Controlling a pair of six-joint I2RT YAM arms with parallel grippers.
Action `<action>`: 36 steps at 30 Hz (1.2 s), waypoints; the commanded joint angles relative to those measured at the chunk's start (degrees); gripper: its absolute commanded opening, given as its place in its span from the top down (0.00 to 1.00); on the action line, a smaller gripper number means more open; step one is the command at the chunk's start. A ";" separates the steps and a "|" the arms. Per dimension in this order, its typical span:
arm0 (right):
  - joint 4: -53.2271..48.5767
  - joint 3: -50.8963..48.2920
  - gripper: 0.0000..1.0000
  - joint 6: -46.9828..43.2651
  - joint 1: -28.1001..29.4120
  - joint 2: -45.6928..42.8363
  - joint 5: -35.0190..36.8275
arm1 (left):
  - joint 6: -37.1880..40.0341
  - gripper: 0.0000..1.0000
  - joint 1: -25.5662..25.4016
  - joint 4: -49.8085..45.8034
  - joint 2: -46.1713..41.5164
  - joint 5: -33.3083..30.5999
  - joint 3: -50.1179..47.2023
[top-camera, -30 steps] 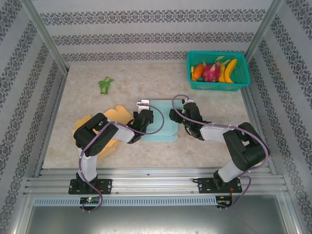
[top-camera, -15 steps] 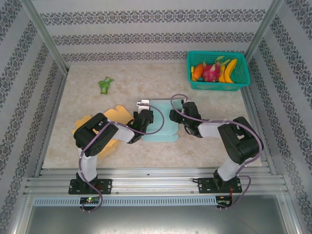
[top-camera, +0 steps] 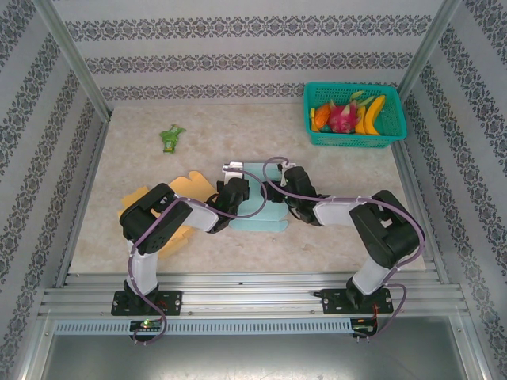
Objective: Fold the paper box
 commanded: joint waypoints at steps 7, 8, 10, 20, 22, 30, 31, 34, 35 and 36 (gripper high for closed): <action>1.80 2.39 0.43 -0.44 1.54 4.01 -1.43 | -0.74 1.00 0.48 -4.10 2.07 0.18 -0.53; 1.48 2.14 0.43 -0.81 1.54 3.34 -1.35 | -0.74 1.00 0.48 -4.14 2.11 0.22 -0.54; 0.50 1.24 0.43 -1.68 1.60 0.95 -1.01 | -0.66 1.00 0.57 -4.16 2.08 0.27 -0.55; -10.89 -7.76 0.42 -5.77 1.48 -20.08 5.55 | -1.72 1.00 1.69 -2.78 1.47 2.12 -1.90; -13.37 -9.47 0.42 -5.80 1.42 -24.84 7.12 | -2.29 1.00 2.34 -2.42 1.15 3.13 -2.41; -24.41 -15.02 0.38 -11.91 -3.21 -43.70 23.97 | -1.08 1.00 5.33 2.62 0.00 11.73 -5.82; -24.07 -16.29 0.37 -10.00 -5.62 -45.19 22.73 | -0.76 1.00 5.69 3.63 -0.07 13.65 -6.34; -19.38 -19.63 0.38 -8.61 -12.40 -47.46 12.67 | 0.84 1.00 6.43 5.96 0.00 18.12 -7.51; -18.68 -19.85 0.39 -8.36 -13.31 -47.33 11.32 | 1.18 1.00 6.50 6.50 0.00 18.98 -7.72; -18.07 -19.62 0.39 -8.68 -13.98 -46.82 9.28 | 1.64 1.00 6.56 6.72 -0.06 20.01 -7.88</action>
